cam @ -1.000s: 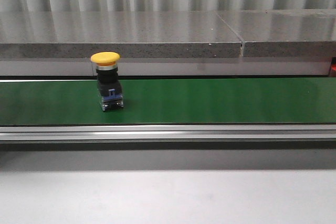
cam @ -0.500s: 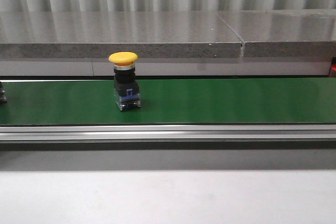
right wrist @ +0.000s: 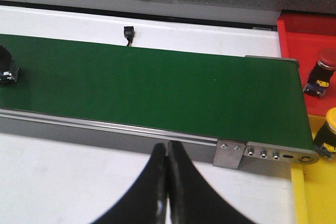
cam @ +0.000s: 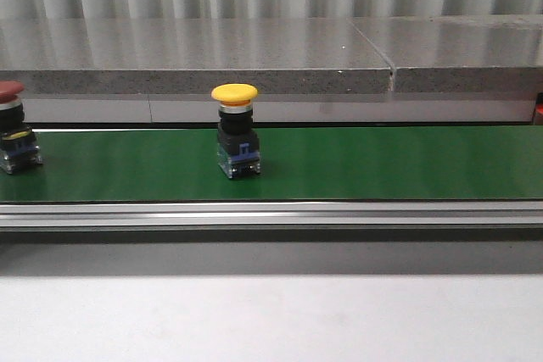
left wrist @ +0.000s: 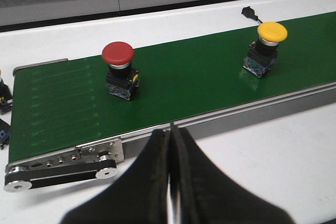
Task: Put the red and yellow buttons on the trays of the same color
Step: 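Place the red button on the belt behind the yellow one, release, then move the right gripper above the yellow button arriving on the belt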
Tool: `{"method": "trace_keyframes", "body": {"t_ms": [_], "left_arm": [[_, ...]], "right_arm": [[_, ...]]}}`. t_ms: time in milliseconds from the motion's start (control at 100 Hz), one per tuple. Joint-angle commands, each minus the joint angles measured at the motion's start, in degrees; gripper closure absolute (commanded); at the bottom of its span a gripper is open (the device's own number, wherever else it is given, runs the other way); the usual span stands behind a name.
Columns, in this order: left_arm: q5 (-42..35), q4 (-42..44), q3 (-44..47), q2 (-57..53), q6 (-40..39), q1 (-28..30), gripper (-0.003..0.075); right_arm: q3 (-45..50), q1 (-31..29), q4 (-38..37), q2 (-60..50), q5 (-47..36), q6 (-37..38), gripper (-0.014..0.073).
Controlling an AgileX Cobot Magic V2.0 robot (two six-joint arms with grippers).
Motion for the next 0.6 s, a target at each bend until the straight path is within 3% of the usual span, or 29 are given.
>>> {"method": "trace_keyframes", "body": {"t_ms": [0, 150, 500, 590], "left_arm": [[-4.5, -1.1, -0.9, -1.8, 0.1, -0.6, 0.0741], [-4.8, -0.9, -0.8, -2.8, 0.1, -0.6, 0.0741], [-4.7, -0.3, -0.8, -2.8, 0.1, -0.6, 0.0741], [-4.7, -0.3, -0.8, -2.8, 0.1, -0.6, 0.0741]], "right_arm": [[-1.7, 0.8, 0.7, 0.6, -3.3, -0.4, 0.0666], [-4.9, 3.5, 0.6, 4.2, -2.6, -0.4, 0.0665], [-18.3, 12.6, -2.2, 24.2, 2.8, -0.7, 0.0661], [-21.7, 14.2, -2.1, 29.8, 4.0, -1.5, 0.0608]]}}
